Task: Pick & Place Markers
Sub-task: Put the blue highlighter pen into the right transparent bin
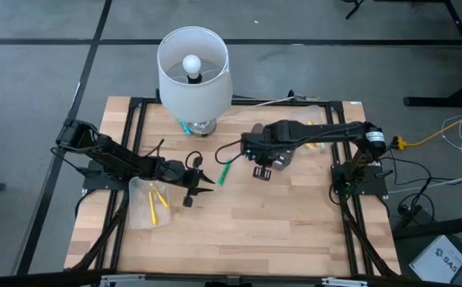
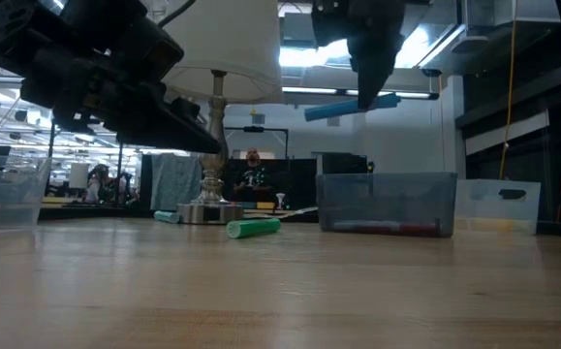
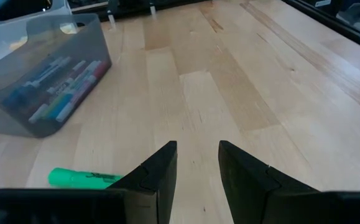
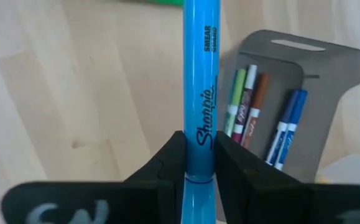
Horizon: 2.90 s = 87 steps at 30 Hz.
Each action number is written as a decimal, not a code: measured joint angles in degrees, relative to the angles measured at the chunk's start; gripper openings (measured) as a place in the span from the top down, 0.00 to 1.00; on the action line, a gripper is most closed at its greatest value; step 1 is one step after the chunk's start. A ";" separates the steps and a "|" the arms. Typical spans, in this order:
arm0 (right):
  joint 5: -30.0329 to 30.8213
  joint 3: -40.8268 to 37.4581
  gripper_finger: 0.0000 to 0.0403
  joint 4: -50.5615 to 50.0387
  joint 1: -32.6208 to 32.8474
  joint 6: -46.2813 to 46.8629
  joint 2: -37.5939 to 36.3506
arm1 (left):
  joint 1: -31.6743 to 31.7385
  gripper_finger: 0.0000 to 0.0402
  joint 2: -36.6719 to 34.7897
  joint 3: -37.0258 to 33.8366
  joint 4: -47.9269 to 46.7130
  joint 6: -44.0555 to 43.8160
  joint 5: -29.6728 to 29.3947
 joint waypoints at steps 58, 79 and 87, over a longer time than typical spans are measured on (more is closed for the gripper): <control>21.42 -4.07 0.82 -17.61 -21.50 24.15 -15.98 | 0.00 0.71 0.00 -0.02 -3.50 -0.07 -3.39; 19.37 -38.58 0.82 1.70 -27.66 25.88 -26.32 | 0.00 0.71 0.00 -0.02 -3.50 0.00 -4.48; 17.91 -46.89 0.81 13.30 -32.01 23.11 -26.32 | 0.00 0.71 0.00 -0.02 -3.50 -0.04 -4.48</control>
